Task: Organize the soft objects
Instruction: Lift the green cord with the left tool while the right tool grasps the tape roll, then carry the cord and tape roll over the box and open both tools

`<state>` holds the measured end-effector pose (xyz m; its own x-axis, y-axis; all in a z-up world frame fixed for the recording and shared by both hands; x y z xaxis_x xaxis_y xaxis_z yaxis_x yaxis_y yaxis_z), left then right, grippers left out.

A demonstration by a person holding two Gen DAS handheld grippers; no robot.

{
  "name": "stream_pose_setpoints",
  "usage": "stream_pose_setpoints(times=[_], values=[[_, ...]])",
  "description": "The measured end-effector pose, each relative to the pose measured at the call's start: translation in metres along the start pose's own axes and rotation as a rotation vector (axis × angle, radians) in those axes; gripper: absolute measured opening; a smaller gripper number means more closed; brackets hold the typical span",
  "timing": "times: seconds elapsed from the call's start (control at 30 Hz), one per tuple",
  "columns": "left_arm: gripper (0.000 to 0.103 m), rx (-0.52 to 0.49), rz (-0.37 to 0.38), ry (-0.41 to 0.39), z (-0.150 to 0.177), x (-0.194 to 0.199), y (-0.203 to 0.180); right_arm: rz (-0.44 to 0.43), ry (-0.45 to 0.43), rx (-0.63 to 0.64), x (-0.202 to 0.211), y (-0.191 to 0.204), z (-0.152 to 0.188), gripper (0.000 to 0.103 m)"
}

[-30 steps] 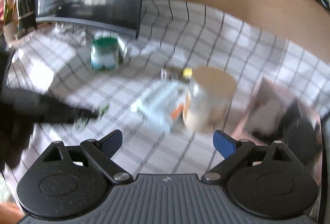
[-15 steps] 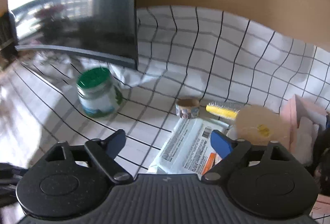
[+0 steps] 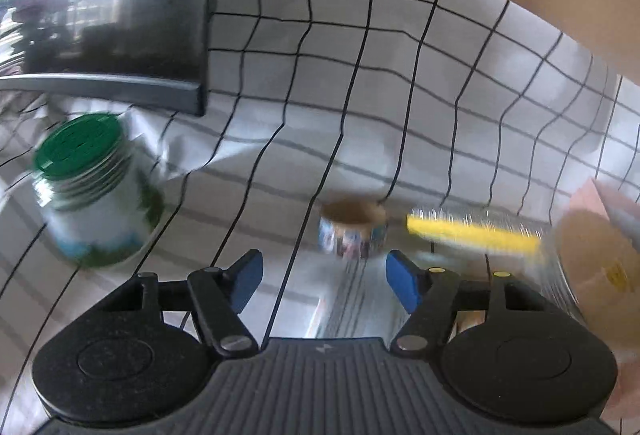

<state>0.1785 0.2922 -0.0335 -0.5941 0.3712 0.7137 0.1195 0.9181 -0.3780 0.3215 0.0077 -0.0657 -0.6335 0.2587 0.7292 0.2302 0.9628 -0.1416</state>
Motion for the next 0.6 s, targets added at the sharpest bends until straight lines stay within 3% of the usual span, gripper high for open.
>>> stream_pose_setpoints(times=[0.13, 0.2, 0.23, 0.37, 0.6], values=[[0.014, 0.007, -0.008, -0.007, -0.001, 0.005, 0.003, 0.069, -0.007, -0.028, -0.017, -0.008, -0.012, 0.068], [0.014, 0.008, -0.013, -0.010, -0.001, 0.007, 0.004, 0.080, -0.008, -0.022, -0.024, -0.010, -0.015, 0.055], [0.014, 0.007, -0.014, -0.011, -0.001, 0.008, 0.004, 0.076, -0.003, -0.010, -0.026, -0.009, -0.015, 0.043], [0.014, -0.001, -0.006, -0.012, -0.003, 0.007, -0.002, 0.009, -0.028, -0.008, -0.007, -0.008, -0.018, 0.043], [0.014, -0.076, 0.081, 0.010, -0.001, -0.009, -0.052, -0.158, -0.098, 0.069, 0.087, -0.005, -0.010, 0.043]])
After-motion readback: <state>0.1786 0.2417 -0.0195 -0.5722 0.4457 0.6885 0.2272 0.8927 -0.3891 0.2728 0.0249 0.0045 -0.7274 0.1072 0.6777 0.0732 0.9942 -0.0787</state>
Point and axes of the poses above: each gripper's, at about its wrist camera, not at the fingertips, and x roughly against the way its jaws point, y to its left, z to its underside, the point moved 9 cm from there along -x, roughly the way its jaws point, and after that the axes turned 3 degrees about y, right-handed, at the moved point
